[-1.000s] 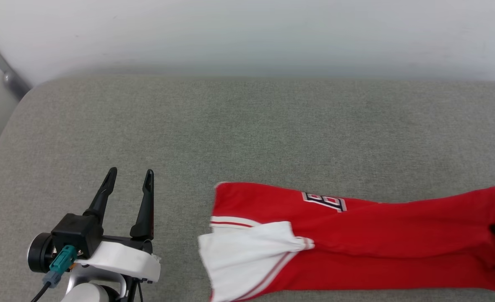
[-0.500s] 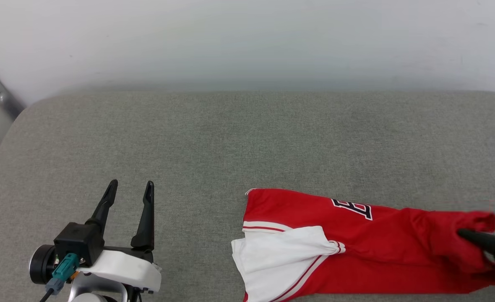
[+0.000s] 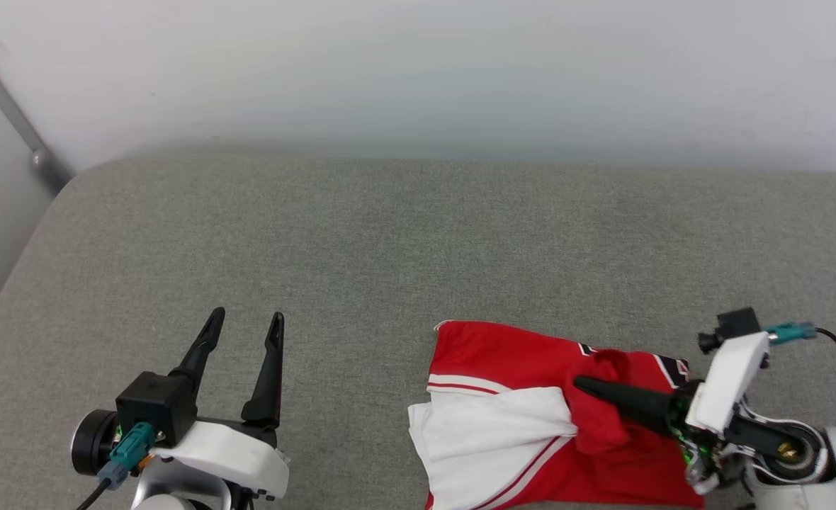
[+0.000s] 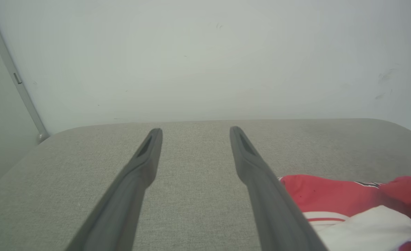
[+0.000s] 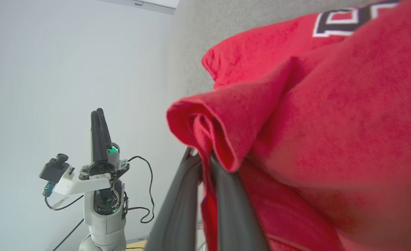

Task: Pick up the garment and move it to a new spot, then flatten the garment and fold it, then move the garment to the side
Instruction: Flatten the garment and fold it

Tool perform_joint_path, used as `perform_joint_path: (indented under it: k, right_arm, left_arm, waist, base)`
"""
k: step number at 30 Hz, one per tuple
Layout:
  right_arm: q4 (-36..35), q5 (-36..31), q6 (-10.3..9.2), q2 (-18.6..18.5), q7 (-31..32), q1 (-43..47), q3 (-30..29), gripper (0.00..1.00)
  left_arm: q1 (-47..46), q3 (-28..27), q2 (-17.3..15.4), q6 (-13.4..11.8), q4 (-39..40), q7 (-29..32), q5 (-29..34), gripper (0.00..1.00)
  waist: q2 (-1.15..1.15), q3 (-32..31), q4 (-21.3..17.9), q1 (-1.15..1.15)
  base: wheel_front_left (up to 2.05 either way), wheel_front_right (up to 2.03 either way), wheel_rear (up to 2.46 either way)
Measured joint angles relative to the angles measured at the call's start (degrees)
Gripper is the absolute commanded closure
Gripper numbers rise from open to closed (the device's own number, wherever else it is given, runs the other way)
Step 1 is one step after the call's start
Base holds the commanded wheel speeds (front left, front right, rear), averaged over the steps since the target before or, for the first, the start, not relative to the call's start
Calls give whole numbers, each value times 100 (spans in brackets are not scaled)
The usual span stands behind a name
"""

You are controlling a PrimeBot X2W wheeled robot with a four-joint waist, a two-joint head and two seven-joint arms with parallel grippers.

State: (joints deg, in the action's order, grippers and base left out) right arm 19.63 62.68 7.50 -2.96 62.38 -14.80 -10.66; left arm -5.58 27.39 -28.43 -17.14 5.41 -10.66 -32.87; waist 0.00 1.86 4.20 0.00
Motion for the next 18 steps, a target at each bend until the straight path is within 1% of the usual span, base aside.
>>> perform_joint_path:
  k: [3, 6, 11, 12, 14, 15, 16, 17, 18]
  right_arm:
    - [258, 787, 0, -4, -559, -224, 756, 100]
    - [436, 1184, 0, 5, -1087, -357, 1564, 100]
    - [736, 1234, 0, 5, -1871, -643, 2461, 100]
    - [920, 1080, 0, 5, -2180, -754, 2697, 100]
    - [1109, 924, -1, 4, -2438, -865, 2880, 100]
    - [1187, 922, 0, 4, -2522, -904, 2959, 91]
    - [1251, 881, -1, 7, -2616, -940, 3029, 32]
    - [1302, 837, -1, 7, -2713, -980, 3080, 0]
    - [1336, 820, -1, 4, -2773, -1017, 3125, 0]
  left_arm:
    - [-88, 29, 32, 42, -19, -1, 0, 0]
    - [-205, 76, 89, 99, -65, -10, 1, 0]
    - [-378, 142, 208, 178, -178, -71, 18, 0]
    - [-443, 142, 235, 204, -232, -112, 18, 0]
    - [-471, 136, 280, 237, -280, -153, -3, 0]
    - [-496, 136, 300, 253, -305, -169, -8, 0]
    - [-524, 133, 309, 260, -325, -180, -8, 0]
    - [-537, 129, 318, 279, -347, -210, -8, 0]
    - [-539, 125, 328, 286, -378, -222, -8, 0]
  waist:
    - [0, 64, 61, 0]
    - [0, 153, 155, 0]
    - [0, 297, 320, 0]
    - [0, 354, 387, 0]
    - [0, 411, 436, 0]
    - [0, 438, 456, 0]
    - [0, 464, 472, 0]
    - [0, 485, 483, 0]
    - [0, 499, 489, 0]
  base:
    - [0, 0, 0]
    - [0, 0, 0]
    - [0, 0, 0]
    - [0, 0, 0]
    - [0, 0, 0]
    - [0, 0, 0]
    - [0, 0, 0]
    - [0, 0, 0]
    - [0, 0, 0]
